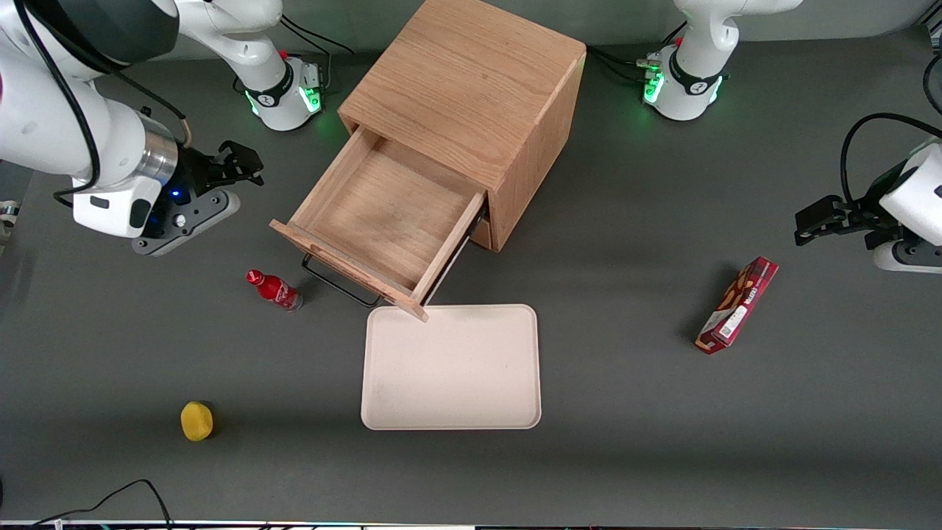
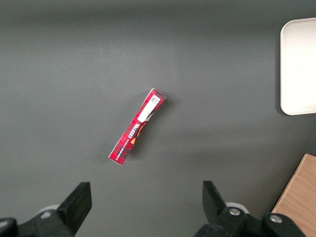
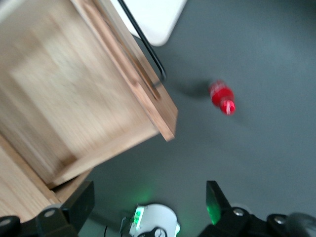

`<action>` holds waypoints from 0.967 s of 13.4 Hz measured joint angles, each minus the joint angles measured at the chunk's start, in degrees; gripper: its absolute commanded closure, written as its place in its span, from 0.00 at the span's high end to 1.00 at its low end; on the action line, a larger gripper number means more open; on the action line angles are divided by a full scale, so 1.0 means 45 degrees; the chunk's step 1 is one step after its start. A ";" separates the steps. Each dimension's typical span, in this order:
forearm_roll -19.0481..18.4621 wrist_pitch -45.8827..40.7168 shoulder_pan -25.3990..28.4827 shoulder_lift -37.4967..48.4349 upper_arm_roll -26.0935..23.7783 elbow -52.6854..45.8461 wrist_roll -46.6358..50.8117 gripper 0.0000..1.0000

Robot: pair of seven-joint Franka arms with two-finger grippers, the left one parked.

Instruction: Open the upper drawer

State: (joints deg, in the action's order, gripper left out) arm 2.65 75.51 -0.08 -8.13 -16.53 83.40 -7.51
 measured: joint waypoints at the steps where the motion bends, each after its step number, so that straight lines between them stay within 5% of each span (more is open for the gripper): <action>1: -0.0016 0.0282 -0.0005 0.0441 0.0255 0.0826 0.0358 1.00; 13: -0.0051 0.4242 -0.0202 0.4646 0.1890 0.6095 0.3236 1.00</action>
State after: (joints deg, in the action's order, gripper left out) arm 2.42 94.60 -0.98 12.77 -8.02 110.83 7.05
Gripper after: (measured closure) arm 0.000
